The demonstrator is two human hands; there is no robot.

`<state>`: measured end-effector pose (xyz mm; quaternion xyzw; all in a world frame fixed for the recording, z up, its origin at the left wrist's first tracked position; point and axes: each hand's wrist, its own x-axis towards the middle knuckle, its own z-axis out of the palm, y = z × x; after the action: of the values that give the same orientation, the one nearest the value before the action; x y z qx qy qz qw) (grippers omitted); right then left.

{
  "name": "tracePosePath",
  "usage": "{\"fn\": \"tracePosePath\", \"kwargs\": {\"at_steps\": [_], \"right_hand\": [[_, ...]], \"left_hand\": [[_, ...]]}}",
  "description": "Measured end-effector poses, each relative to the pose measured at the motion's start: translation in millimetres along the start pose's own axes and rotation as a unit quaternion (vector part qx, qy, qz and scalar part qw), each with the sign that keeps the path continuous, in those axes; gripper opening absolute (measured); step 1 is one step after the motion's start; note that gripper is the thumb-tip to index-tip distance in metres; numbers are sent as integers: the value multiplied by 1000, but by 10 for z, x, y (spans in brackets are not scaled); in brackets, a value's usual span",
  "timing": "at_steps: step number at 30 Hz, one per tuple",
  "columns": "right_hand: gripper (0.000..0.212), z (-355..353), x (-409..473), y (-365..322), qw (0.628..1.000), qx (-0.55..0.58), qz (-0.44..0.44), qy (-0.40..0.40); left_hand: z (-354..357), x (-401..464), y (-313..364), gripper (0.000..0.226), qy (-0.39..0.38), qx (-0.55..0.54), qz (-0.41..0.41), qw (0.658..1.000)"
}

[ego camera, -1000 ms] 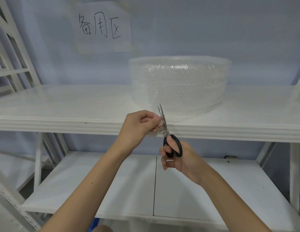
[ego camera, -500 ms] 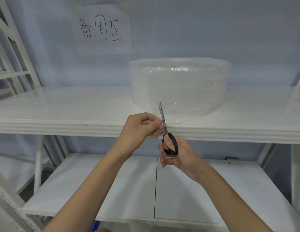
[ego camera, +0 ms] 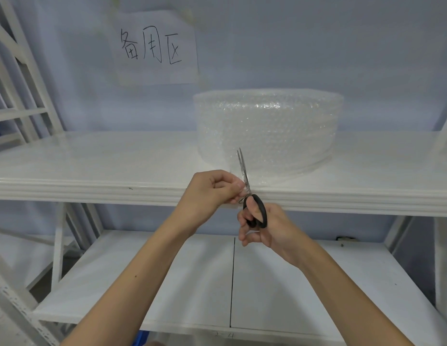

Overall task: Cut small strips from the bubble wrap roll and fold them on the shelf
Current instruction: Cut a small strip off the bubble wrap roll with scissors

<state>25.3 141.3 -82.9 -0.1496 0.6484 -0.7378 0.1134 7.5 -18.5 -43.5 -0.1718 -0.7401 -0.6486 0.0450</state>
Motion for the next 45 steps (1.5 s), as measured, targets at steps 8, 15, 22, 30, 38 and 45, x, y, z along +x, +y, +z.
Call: {"fn": "tracePosePath", "kwargs": {"at_steps": [8,15,22,30,38,45], "right_hand": [[42,-38,14,-42,1000,-18,-9,4],[39,-56,0,-37,1000,-13,-19,-2],[41,-59,5,-31,1000,-12,-20,-4],[40,-86,-24,32,1000,-18,-12,-11],[38,-91,-51,76,999,-23,-9,-25],[38,-55,3,-42,1000,-14,-10,-12]], "left_hand": [[-34,-4,17,12,3,6,-6,1000],[-79,122,139,32,67,4,-6,998],[59,238,148,20,78,34,46,995],[77,254,70,20,68,-21,34,997],[83,235,93,26,73,-41,26,996],[70,182,102,24,39,-38,27,998]]}}
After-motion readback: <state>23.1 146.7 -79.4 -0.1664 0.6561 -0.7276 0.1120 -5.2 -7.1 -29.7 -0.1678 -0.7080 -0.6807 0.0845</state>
